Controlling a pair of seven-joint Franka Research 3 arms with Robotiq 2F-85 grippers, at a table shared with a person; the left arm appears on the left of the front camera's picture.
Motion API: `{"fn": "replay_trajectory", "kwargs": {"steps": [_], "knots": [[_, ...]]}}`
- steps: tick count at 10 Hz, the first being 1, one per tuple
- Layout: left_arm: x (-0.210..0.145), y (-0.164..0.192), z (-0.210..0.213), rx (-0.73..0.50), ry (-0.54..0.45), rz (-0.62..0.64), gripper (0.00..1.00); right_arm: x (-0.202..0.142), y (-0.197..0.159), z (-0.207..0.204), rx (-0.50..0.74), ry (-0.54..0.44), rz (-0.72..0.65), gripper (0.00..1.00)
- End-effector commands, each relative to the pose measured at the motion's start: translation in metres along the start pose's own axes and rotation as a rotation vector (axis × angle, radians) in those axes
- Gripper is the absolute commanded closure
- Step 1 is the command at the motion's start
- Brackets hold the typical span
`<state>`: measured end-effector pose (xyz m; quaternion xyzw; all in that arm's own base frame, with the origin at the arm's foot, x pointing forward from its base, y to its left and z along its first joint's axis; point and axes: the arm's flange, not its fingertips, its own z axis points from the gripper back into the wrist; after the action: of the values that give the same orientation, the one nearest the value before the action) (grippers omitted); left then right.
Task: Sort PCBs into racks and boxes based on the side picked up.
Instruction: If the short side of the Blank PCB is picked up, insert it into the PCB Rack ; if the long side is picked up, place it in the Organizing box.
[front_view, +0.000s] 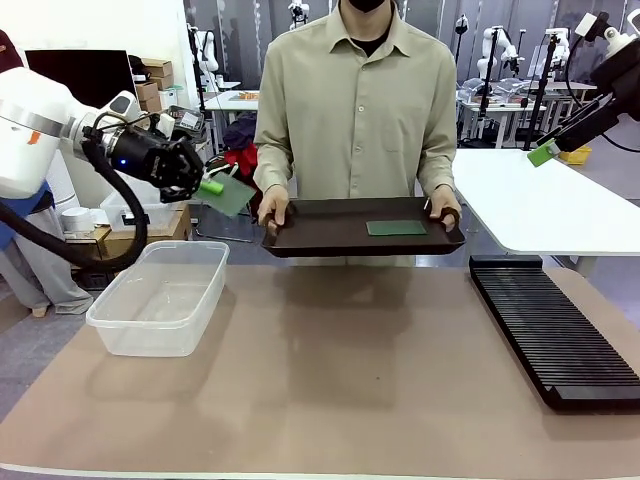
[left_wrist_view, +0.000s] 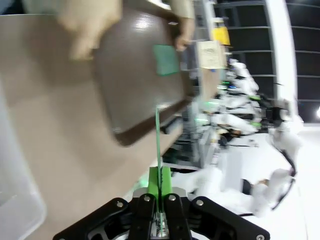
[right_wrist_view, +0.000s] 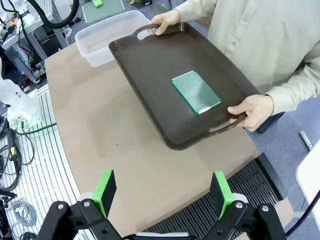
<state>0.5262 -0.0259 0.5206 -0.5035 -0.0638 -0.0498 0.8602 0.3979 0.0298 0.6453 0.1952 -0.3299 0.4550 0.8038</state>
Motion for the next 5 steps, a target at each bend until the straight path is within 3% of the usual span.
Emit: {"fn": "replay_trajectory", "kwargs": {"steps": [1, 5], "knots": [[-0.018, 0.007, 0.008, 0.190, -0.030, 0.014, 0.98, 0.000, 0.000, -0.001, 0.012, -0.005, 0.002, 0.00], [-0.041, 0.049, 0.007, 0.450, -0.096, 0.052, 0.98, 0.000, 0.000, -0.001, 0.012, -0.005, 0.002, 0.00]]}}
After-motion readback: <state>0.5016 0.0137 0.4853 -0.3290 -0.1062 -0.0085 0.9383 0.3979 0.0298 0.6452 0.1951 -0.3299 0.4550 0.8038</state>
